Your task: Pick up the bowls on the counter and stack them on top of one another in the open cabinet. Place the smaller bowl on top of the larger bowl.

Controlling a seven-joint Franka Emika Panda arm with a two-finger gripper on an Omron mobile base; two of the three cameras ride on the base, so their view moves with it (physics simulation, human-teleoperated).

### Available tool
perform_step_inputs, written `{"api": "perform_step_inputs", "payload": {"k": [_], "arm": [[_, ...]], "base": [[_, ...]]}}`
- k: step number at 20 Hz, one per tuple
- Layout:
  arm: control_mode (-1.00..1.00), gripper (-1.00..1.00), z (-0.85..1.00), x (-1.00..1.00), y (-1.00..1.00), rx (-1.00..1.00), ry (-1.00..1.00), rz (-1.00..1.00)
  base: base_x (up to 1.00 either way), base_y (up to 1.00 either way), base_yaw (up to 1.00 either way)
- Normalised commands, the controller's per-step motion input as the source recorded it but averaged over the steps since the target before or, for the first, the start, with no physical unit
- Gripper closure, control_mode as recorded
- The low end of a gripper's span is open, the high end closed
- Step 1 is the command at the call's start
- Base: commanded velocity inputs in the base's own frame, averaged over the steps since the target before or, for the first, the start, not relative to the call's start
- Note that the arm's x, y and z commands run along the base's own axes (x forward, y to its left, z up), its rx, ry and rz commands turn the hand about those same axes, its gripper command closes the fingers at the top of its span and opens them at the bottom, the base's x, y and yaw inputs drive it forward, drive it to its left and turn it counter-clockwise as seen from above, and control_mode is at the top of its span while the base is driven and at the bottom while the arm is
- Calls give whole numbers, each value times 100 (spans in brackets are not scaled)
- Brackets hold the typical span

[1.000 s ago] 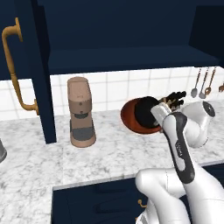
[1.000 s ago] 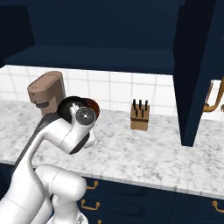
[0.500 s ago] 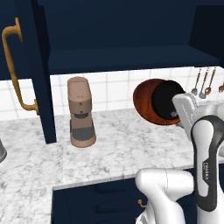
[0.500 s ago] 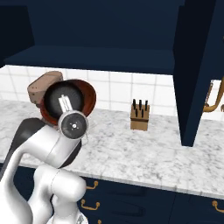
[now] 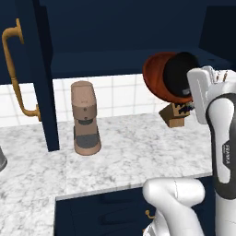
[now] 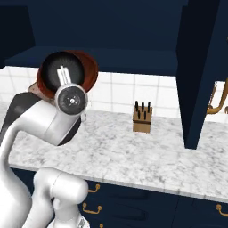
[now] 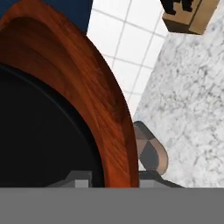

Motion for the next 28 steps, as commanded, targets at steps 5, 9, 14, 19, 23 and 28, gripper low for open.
{"api": "perform_step_inputs", "payload": {"k": [5,9,14,19,23,28], "arm": [[-100,100,57,100,-3,2,15,-3],[-100,100,34,100,0,0,11,-4],[-100,100,2,94,0,0,9,-2],[-100,100,-27,69,0,-4,4,-2],[-100,100,-14,73,0,-3,5,-4],[-100,100,0,58,0,0,0,-4]], "base": [[0,0,0],[0,0,0],[0,0,0],[0,0,0],[0,0,0],[0,0,0]]}}
